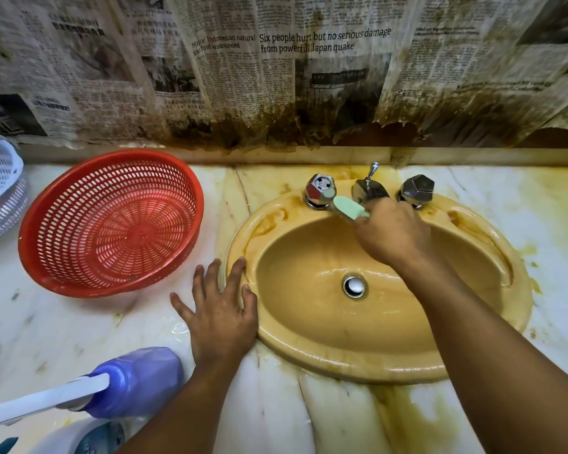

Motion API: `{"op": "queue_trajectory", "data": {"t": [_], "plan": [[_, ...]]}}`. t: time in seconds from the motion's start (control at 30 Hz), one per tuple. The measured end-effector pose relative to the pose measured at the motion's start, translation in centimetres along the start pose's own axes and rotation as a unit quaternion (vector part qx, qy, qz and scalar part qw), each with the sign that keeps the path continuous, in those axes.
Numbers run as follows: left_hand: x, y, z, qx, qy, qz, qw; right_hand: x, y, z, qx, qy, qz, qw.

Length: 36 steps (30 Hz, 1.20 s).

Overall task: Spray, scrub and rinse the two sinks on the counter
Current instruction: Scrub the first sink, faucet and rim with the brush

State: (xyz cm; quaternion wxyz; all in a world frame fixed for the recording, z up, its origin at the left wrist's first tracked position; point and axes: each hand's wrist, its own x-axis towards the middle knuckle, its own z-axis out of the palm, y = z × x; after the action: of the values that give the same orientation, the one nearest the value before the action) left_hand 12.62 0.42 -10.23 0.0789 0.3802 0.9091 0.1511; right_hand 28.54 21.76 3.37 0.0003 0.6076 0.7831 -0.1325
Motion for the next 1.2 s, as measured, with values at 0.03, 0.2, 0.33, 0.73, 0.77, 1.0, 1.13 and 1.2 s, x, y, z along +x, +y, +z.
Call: {"op": "queue_trajectory", "data": {"t": [0.03,0.2,0.33,0.73,0.77,1.0,1.13,1.2], "plan": [[0.0,0.0,0.0,0.000,0.001,0.000,1.000,0.1,0.6,-0.4,0.003,0.016,-0.003,1.000],[0.1,0.0,0.1,0.005,-0.003,0.001,1.000,1.4,1.2,-2.8,0.053,0.058,-0.047,0.996],[0.0,0.0,0.2,0.001,0.006,0.001,1.000,4.0,-1.6,-2.0,0.088,0.018,-0.083,0.992],[0.1,-0.1,0.2,-0.002,0.005,0.001,1.000,6.0,-2.5,-1.2,0.031,-0.029,-0.159,0.986],[0.1,-0.1,0.1,-0.002,0.004,0.001,1.000,5.8,-2.1,-1.6,0.028,-0.046,-0.174,0.983],[0.2,0.0,0.1,-0.001,0.000,-0.003,1.000,5.7,-1.7,-2.1,-0.001,-0.015,-0.199,0.980],[0.2,-0.1,0.1,-0.001,-0.003,-0.002,1.000,5.3,-0.1,-2.8,-0.003,-0.057,-0.215,0.975],[0.2,0.0,0.0,-0.002,-0.001,-0.002,1.000,6.3,0.4,-3.7,-0.008,-0.038,-0.197,0.980]]}}
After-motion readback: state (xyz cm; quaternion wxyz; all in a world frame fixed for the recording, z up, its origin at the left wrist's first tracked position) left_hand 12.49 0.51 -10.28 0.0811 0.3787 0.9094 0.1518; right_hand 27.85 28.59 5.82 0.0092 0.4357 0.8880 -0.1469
